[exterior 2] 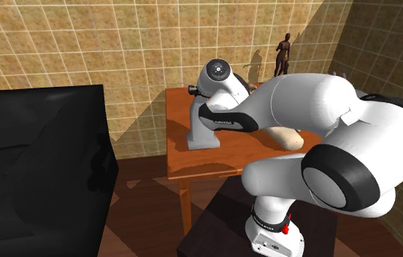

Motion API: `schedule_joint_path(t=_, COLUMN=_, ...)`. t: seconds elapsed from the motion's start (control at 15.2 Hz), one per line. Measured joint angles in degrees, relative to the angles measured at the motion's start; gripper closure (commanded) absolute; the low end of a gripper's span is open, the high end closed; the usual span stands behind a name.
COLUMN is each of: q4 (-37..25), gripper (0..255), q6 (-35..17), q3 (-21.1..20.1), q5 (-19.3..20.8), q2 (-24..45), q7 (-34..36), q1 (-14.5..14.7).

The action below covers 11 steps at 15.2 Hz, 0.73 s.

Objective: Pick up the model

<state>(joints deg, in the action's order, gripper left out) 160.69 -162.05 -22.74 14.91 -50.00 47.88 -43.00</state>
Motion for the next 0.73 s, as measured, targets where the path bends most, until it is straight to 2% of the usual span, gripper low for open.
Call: schedule_joint_path(t=0.73, q4=-6.76, gripper=255, q6=8.18, q3=3.66, q5=-1.16, q2=-0.86, q7=-3.92, q1=2.52)
